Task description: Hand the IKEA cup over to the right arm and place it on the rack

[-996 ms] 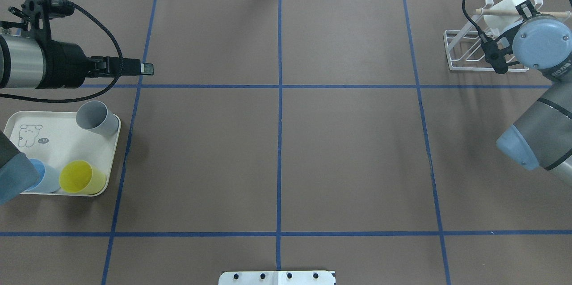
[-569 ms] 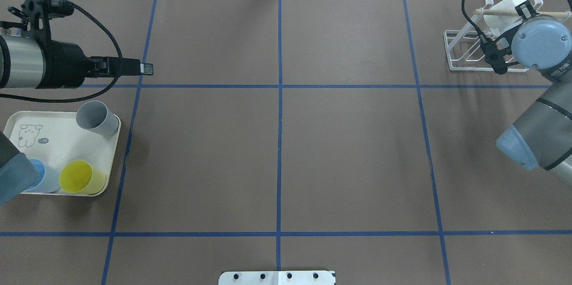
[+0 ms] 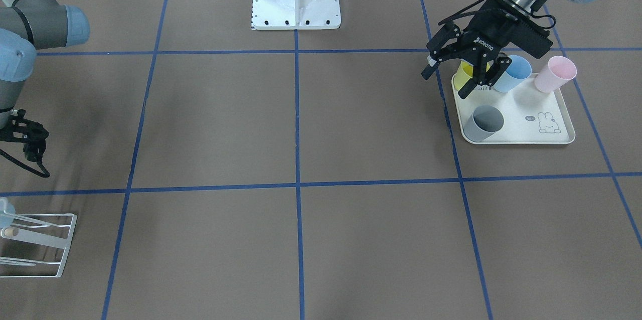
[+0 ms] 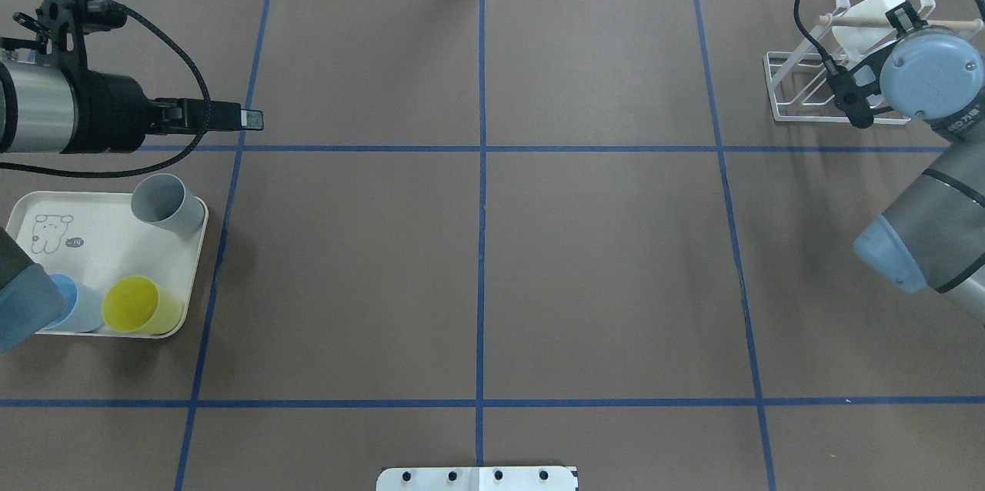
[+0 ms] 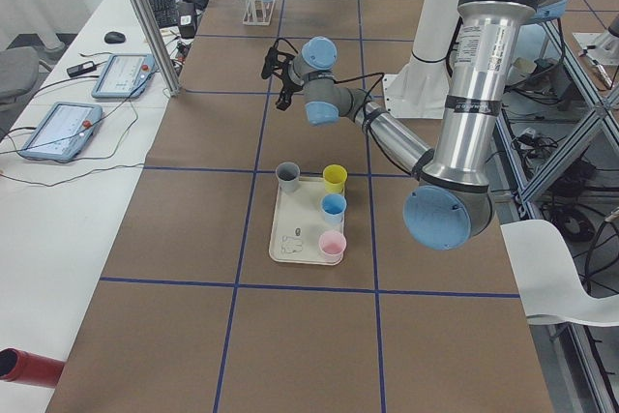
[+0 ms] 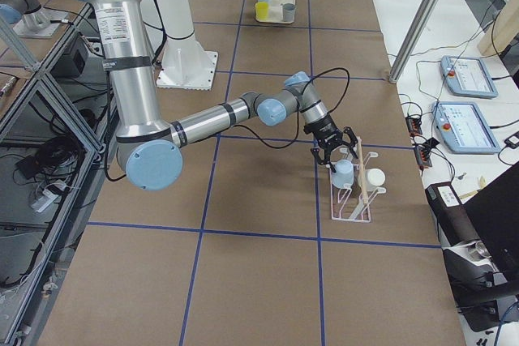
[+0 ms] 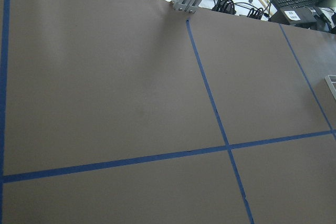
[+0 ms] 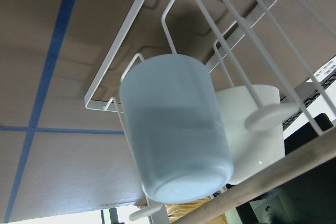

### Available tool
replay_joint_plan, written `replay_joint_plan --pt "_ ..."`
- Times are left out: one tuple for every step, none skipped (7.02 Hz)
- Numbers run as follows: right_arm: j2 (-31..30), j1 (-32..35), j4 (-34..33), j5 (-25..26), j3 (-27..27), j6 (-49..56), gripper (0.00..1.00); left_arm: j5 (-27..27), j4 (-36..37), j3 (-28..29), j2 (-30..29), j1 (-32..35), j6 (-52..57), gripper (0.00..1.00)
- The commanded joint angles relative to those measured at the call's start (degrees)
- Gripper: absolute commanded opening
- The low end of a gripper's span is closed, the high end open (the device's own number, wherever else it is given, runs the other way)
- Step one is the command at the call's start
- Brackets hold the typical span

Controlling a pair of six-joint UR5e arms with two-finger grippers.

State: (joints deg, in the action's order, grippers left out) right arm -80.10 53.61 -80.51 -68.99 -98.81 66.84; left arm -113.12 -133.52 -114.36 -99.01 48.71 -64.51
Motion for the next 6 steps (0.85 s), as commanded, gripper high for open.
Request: replay_joint_plan --pt "0.39 0.0 -0.09 -2.1 -3.91 -1.18 0.87 -0.17 0.01 -0.33 0.48 0.33 0.61 1.0" --pt "0.39 0.0 -0.18 -6.38 -6.98 -7.97 0.9 -0.17 0.1 -1.2 2.48 0.51 2.36 1.0" --pt "0.39 0.0 -0.09 -10.6 -9.19 -16.22 0.96 -0.17 0.19 -2.6 5.98 1.12 8.2 1.0" --pt "0.3 -0.52 0.0 -14.21 -11.82 -24.39 0.98 -0.17 0.19 -3.05 9.06 4.52 14.96 1.0" --pt "0.13 -1.83 0.0 -17.73 -13.5 -34.31 0.99 0.0 0.1 -2.97 12.14 6.21 20.42 1.0" --pt "0.04 -5.15 0.09 -19.68 -14.91 -47.63 0.99 0.7 -0.25 -2.8 14.35 6.31 22.48 1.0"
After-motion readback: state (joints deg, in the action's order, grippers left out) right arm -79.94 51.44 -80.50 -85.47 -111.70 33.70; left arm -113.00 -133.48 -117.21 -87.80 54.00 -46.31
